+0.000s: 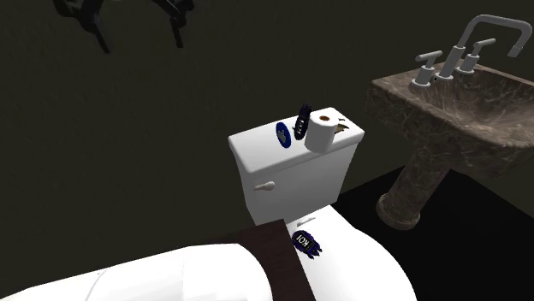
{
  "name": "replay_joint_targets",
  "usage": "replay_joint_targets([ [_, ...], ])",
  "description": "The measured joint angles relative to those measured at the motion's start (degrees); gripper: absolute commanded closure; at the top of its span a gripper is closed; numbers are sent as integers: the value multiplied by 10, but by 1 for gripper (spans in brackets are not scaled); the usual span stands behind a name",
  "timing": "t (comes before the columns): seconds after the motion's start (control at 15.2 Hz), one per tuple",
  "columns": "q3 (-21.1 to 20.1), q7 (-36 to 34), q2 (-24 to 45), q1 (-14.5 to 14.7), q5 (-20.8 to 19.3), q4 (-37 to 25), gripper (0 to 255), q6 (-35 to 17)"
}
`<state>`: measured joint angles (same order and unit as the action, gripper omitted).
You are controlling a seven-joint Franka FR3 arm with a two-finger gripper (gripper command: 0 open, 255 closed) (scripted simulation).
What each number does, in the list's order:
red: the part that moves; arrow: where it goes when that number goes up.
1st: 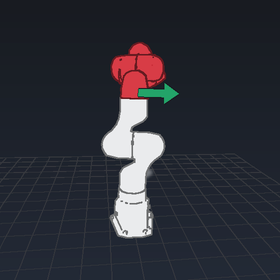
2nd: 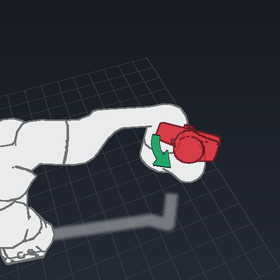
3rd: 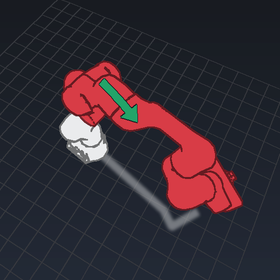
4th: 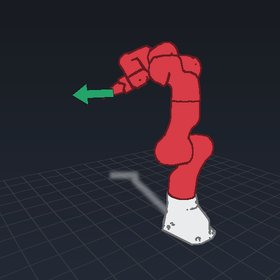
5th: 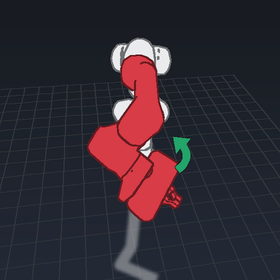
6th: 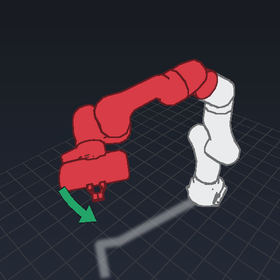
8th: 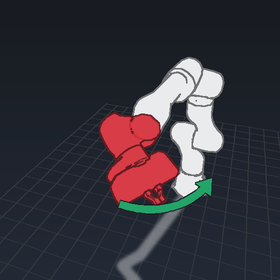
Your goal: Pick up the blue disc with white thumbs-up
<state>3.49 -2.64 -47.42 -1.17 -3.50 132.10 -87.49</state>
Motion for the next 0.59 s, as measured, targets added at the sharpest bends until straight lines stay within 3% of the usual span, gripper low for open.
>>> replay_joint_targets([
  [0.2, 13, 15, 5, -2, -8, 13, 0, -19],
  [0.59, 71, 77, 56, -8, -37, 53, 0, -117],
])
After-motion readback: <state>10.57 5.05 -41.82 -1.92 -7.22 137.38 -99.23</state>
